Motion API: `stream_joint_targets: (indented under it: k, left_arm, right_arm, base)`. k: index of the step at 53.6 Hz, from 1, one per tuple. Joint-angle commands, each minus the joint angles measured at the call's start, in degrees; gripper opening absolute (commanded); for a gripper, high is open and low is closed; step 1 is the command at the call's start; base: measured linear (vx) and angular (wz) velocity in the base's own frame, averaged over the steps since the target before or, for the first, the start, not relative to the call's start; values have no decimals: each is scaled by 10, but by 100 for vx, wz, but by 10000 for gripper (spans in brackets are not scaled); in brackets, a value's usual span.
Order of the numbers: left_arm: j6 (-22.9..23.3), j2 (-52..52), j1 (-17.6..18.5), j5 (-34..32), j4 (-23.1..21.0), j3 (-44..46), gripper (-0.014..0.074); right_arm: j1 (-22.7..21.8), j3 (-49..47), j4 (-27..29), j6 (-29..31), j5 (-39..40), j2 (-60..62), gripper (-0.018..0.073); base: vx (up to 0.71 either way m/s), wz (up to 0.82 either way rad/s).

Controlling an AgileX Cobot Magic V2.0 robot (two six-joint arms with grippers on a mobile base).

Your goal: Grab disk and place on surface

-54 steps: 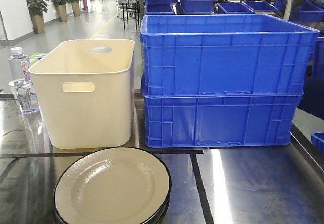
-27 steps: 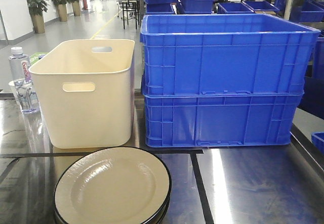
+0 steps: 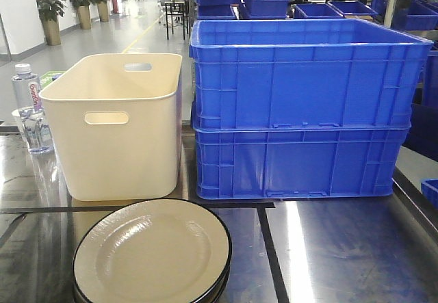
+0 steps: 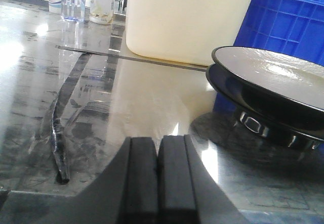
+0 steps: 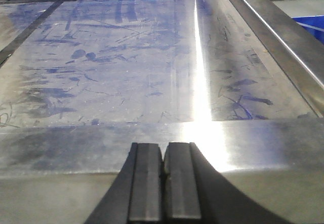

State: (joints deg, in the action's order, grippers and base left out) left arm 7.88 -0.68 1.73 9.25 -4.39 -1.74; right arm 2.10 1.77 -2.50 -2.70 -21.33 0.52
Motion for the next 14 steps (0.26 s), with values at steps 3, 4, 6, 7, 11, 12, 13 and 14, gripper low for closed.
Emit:
stream_joint_targets:
  k: [3,4,6,7,11,12,13,14]
  left_arm:
    - [5,4,1,-49,1,11,-7]
    - [5,4,1,-49,1,11,-7]
    - [5,4,1,-49,1,11,-7]
    - [5,4,1,-49,1,11,-7]
    - [5,4,1,-49,1,11,-7]
    - [5,4,1,-49,1,11,-7]
    - [5,4,1,-49,1,11,-7]
    - [5,4,1,-49,1,11,-7]
  right_arm:
    - [1,4,-2,0,45,7,-8]
    - [1,4,-2,0,45,7,-8]
    - [1,4,-2,0,45,7,-8]
    - [1,4,-2,0,45,7,-8]
    - [1,4,-2,0,45,7,-8]
    - [1,4,-2,0,45,7,-8]
    - [1,4,-2,0,45,7,-8]
    - [1,4,-2,0,45,7,-8]
  base:
    - [0,0]
    - [0,0]
    - [0,0]
    - [0,0]
    - [0,0]
    - [0,0]
    - [0,0]
    - [0,0]
